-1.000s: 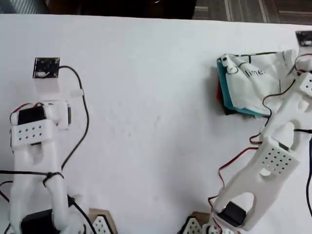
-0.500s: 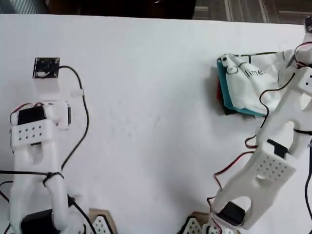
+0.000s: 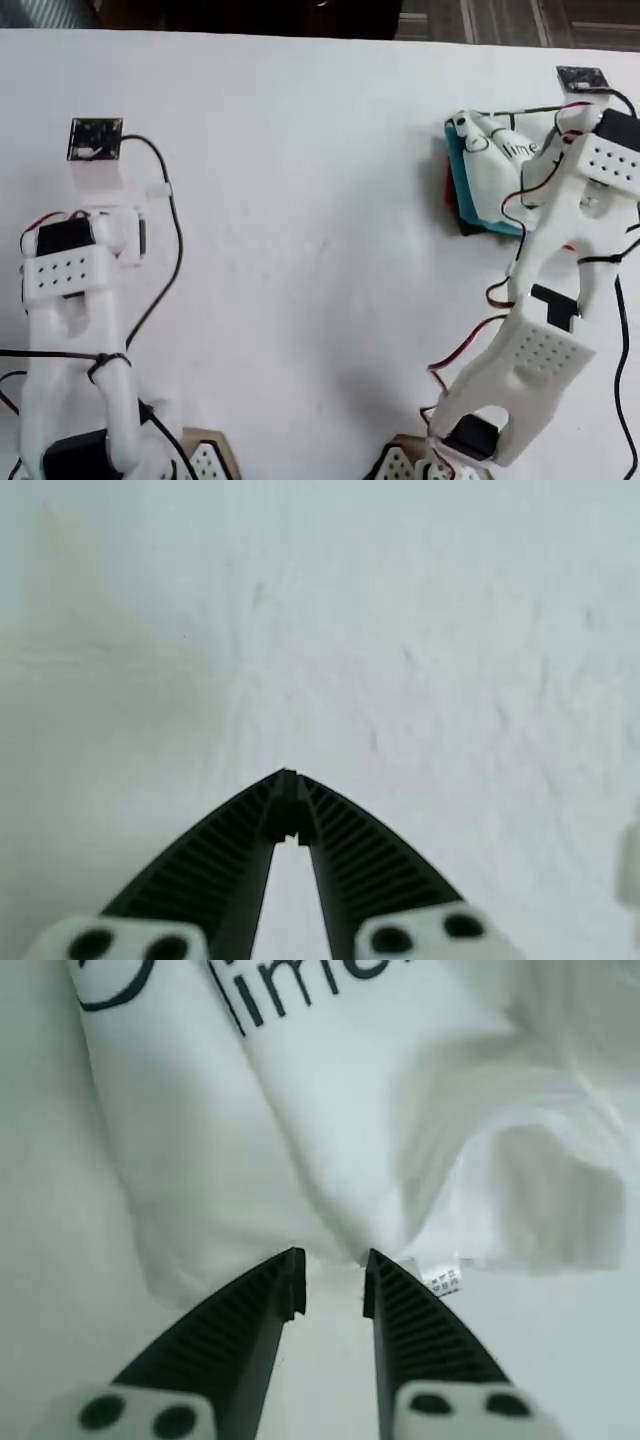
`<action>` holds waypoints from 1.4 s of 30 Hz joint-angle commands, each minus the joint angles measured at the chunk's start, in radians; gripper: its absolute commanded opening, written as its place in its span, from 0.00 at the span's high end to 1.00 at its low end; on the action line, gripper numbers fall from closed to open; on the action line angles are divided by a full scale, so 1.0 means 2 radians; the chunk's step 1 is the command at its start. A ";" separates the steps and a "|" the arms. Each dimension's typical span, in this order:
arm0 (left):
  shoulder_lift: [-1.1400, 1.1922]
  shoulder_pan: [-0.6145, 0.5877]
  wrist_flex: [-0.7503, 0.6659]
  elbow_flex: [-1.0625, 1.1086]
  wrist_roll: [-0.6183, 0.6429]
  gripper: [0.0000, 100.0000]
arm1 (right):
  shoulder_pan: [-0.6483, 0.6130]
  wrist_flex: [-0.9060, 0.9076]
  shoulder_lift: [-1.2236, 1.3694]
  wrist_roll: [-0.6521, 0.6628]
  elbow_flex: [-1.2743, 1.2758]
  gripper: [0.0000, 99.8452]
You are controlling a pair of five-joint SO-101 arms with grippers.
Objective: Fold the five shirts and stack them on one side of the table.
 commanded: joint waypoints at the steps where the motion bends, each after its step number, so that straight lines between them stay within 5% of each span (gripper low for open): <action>1: -0.017 -0.001 -0.002 -0.003 -0.005 0.97 | 0.000 -0.023 -0.030 -0.005 0.008 0.89; 21: -0.015 -0.001 -0.002 -0.007 -0.005 0.97 | 0.010 -0.090 0.034 -0.005 0.016 0.89; 26: -0.015 -0.001 -0.002 -0.007 -0.005 0.97 | 0.010 -0.112 0.033 -0.004 0.013 0.98; 42: -0.015 -0.002 -0.002 -0.002 -0.005 0.97 | 0.015 -0.175 0.030 0.041 -0.120 0.98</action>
